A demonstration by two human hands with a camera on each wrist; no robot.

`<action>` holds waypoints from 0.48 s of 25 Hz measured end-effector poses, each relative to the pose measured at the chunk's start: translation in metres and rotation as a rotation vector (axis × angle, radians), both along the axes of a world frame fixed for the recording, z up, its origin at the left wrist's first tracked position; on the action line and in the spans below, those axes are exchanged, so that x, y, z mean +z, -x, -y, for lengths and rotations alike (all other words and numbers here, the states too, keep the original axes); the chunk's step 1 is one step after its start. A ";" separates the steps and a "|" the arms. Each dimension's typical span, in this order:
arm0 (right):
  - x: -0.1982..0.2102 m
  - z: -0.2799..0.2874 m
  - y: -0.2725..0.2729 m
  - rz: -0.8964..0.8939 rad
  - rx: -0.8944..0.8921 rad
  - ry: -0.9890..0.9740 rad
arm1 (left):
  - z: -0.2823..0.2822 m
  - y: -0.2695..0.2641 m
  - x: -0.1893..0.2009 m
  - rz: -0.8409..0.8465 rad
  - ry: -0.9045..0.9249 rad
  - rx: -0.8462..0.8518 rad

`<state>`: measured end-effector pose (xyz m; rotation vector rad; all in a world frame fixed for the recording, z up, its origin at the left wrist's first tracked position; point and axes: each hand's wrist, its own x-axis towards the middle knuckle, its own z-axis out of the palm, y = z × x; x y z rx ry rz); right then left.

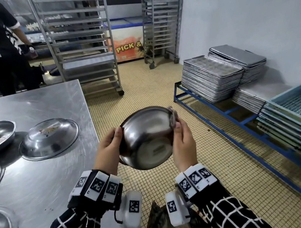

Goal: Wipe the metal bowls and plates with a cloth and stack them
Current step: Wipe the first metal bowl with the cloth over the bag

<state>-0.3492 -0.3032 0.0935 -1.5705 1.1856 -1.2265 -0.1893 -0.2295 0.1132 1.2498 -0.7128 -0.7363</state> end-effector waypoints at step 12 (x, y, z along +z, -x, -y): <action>0.015 -0.008 -0.026 -0.243 -0.021 0.496 | 0.009 0.005 0.003 0.242 0.066 -0.084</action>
